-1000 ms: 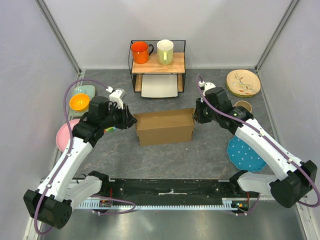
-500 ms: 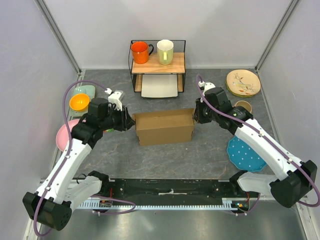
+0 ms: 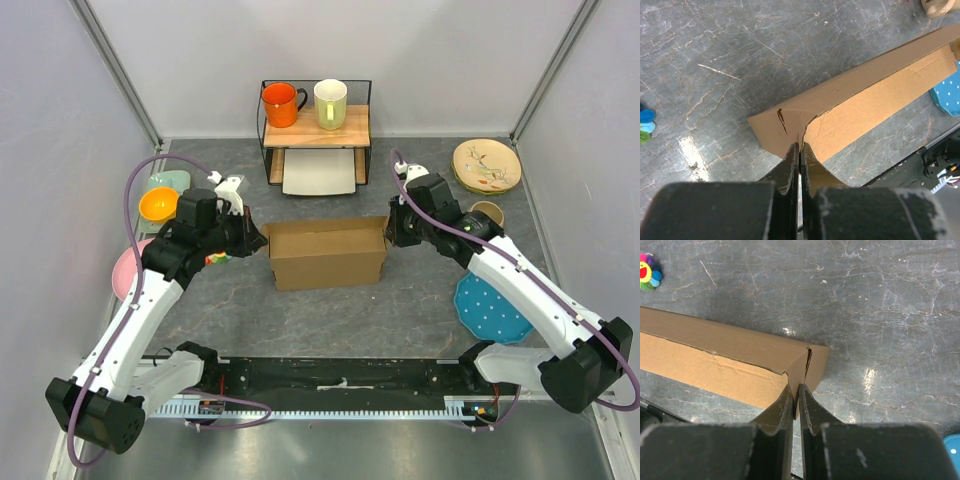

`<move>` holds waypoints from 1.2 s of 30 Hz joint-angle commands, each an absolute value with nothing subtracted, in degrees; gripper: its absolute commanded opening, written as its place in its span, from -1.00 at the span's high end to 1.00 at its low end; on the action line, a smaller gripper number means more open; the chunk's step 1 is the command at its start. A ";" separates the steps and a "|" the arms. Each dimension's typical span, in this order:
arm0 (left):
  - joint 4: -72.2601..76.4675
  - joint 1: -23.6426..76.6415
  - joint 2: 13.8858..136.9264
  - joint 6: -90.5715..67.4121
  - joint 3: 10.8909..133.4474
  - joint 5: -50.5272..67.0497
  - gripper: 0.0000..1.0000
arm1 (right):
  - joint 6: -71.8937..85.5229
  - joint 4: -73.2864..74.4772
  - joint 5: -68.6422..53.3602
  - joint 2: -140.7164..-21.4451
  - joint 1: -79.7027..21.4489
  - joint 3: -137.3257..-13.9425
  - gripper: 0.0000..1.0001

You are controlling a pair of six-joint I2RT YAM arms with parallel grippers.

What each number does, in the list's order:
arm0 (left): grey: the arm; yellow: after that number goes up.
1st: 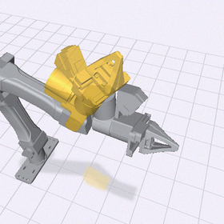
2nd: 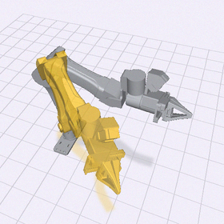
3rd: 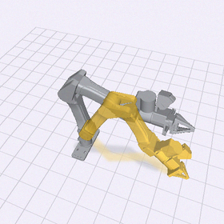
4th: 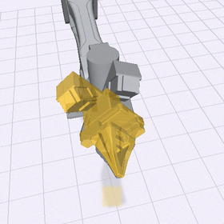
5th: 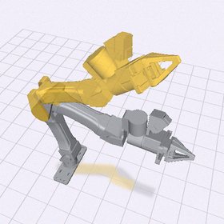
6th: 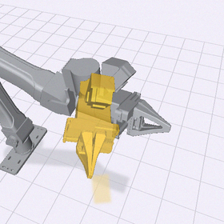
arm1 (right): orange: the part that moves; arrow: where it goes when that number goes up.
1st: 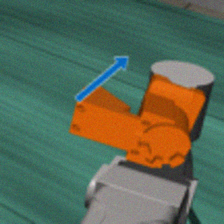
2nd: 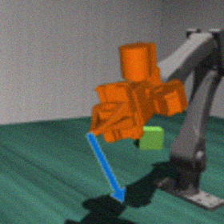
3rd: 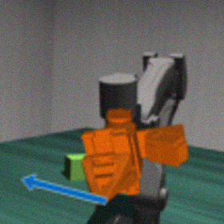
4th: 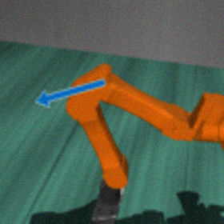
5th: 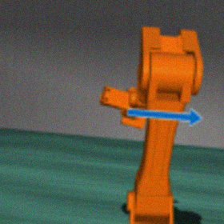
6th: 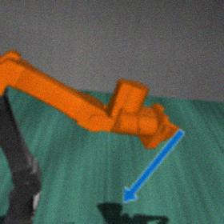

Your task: Fold the paper box

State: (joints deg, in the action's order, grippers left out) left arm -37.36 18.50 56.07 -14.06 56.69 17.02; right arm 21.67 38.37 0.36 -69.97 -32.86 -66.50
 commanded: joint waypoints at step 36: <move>-26.90 21.09 47.11 -23.12 38.59 4.84 0.96 | 23.82 38.32 3.34 -69.52 -34.98 -66.97 0.81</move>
